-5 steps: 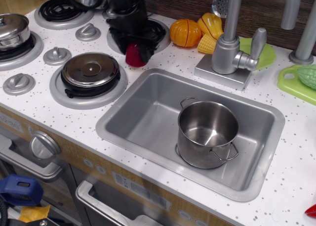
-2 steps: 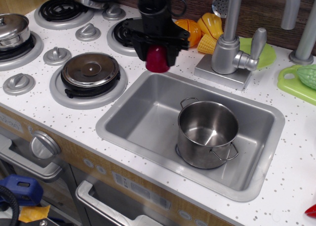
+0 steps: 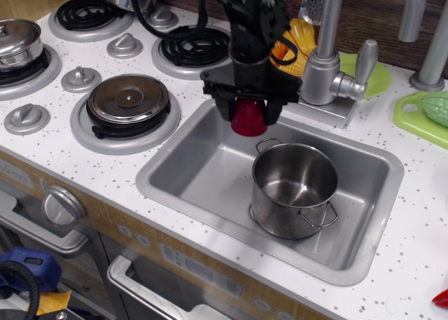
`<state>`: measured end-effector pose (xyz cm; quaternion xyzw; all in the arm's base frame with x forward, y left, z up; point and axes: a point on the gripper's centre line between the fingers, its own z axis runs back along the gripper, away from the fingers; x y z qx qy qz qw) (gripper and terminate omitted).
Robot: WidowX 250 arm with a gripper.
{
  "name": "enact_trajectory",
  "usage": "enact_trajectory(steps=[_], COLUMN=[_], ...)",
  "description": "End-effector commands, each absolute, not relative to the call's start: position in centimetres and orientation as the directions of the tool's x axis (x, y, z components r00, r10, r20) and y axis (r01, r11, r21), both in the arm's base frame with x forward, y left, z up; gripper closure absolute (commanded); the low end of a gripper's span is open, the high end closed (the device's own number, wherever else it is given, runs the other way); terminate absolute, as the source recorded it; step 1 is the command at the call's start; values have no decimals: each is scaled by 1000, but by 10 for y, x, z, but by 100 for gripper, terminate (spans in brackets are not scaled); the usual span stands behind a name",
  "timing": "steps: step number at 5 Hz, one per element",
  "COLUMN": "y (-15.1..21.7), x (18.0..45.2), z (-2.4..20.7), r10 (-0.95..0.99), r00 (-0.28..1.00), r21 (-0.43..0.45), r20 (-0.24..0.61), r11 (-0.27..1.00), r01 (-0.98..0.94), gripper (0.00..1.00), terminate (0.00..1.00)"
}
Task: Put sweet potato in pot which is in sink
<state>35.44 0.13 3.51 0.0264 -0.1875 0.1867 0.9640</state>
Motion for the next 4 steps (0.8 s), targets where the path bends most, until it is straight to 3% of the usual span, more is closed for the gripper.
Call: enact_trajectory(steps=[1, 2, 3, 4], y=[-27, -40, -41, -41], x=[356, 355, 354, 354], z=[54, 57, 59, 59], r10=[387, 407, 409, 409], r00=[806, 797, 796, 796], r21=[-56, -46, -45, -45], r20=[448, 447, 447, 447], r11=[912, 900, 899, 899], r01=[-406, -434, -436, -436], gripper=[100, 0, 0, 0], terminate=[0, 0, 0, 100])
